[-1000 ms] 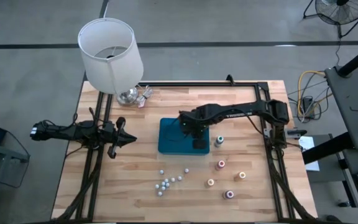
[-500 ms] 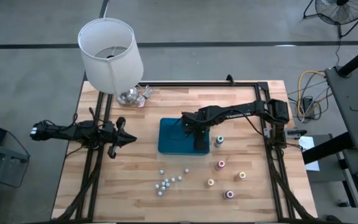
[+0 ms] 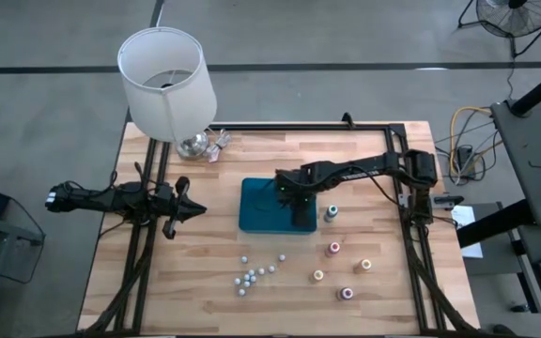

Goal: Pick & Place food coloring
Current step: Put the right small red food coloring bottle into the blue bin

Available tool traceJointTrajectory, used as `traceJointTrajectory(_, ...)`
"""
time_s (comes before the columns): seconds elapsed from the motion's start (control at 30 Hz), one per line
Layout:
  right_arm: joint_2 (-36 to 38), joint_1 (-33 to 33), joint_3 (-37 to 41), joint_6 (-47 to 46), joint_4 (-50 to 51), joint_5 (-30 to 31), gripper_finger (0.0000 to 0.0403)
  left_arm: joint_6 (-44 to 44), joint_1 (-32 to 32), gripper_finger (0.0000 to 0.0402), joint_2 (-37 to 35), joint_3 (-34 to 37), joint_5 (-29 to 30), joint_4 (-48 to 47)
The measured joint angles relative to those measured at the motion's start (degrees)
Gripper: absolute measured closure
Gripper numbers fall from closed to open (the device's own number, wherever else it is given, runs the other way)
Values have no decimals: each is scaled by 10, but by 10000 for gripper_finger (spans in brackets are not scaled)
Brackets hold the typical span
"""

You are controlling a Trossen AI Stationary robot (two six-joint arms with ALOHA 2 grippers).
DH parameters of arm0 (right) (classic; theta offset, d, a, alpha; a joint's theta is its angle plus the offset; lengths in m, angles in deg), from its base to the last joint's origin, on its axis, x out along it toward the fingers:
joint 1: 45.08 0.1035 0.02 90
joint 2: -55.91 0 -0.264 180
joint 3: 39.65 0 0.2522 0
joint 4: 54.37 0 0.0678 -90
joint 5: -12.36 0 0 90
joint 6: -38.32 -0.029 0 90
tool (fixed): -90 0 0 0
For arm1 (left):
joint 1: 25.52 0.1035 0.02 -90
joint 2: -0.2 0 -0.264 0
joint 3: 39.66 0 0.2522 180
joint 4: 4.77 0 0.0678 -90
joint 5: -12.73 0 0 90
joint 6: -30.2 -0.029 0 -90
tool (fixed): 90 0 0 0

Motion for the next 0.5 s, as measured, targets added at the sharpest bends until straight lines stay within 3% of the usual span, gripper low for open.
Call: traceJointTrajectory(0.5,-4,-2,1,5,-23,1,349,0,0,402,0,0,0,0)
